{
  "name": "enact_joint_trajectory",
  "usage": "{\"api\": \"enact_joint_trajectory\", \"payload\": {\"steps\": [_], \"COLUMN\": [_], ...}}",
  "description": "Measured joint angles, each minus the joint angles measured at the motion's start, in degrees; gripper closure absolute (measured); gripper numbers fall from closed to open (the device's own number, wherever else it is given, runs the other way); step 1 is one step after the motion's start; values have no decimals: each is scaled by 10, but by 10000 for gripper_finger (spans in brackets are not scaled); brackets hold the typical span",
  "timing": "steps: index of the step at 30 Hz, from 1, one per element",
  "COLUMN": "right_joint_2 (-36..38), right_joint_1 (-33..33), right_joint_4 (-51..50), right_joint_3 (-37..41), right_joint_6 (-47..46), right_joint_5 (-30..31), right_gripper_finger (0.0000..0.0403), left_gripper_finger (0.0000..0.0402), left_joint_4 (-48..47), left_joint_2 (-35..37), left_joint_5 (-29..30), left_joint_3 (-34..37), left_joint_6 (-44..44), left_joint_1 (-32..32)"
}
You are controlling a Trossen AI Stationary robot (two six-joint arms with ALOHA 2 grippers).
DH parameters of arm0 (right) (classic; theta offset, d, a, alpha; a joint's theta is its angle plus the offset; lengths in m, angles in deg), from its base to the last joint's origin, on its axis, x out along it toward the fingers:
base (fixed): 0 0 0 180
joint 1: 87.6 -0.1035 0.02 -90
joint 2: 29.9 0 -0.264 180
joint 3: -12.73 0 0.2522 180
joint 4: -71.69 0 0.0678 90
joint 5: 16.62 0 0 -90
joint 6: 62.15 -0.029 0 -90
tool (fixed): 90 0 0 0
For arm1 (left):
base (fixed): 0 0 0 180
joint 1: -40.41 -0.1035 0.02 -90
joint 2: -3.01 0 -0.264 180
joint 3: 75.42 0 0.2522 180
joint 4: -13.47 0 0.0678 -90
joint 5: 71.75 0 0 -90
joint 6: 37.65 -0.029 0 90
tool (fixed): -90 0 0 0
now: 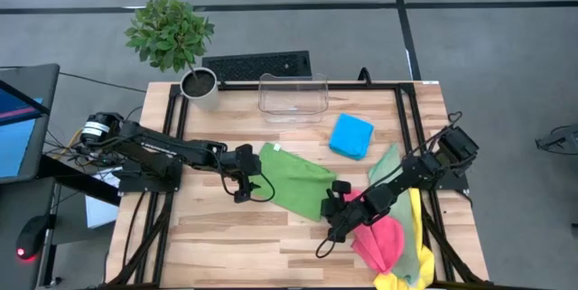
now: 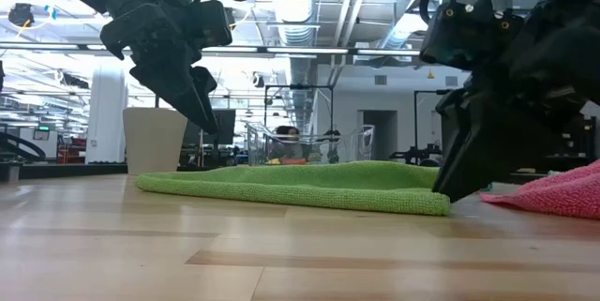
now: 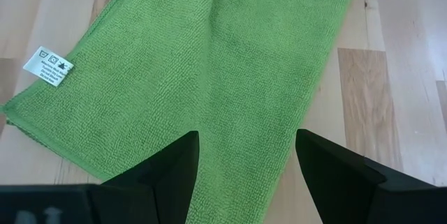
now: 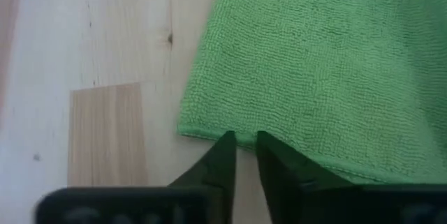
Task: Fold microfiber towels
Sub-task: Fold the green microfiber towel
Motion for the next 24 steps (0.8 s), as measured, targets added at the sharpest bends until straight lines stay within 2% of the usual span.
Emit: {"api": "enact_joint_trajectory", "payload": {"steps": [5, 10, 13, 16, 24], "right_joint_2": [0, 0, 10, 20, 1], "right_joint_1": [0, 0, -11, -17, -10], "right_joint_4": [-1, -2, -2, -16, -60], "right_joint_3": [0, -6, -20, -33, -41], "right_joint_6": [0, -11, 19, 37, 89], "right_joint_5": [-13, -16, -12, -14, -14], "right_gripper_finger": [389, 391, 394, 362, 207], "left_gripper_finger": [171, 171, 171, 171, 171], "left_joint_4": [0, 0, 0, 1, 7], "left_joint_2": [0, 0, 0, 0, 0], "left_joint_5": [0, 1, 1, 1, 2], "left_joint_3": [0, 0, 0, 0, 0], "left_joint_6": [-1, -2, -2, -2, -2], "left_joint_1": [0, 0, 0, 0, 0]}}
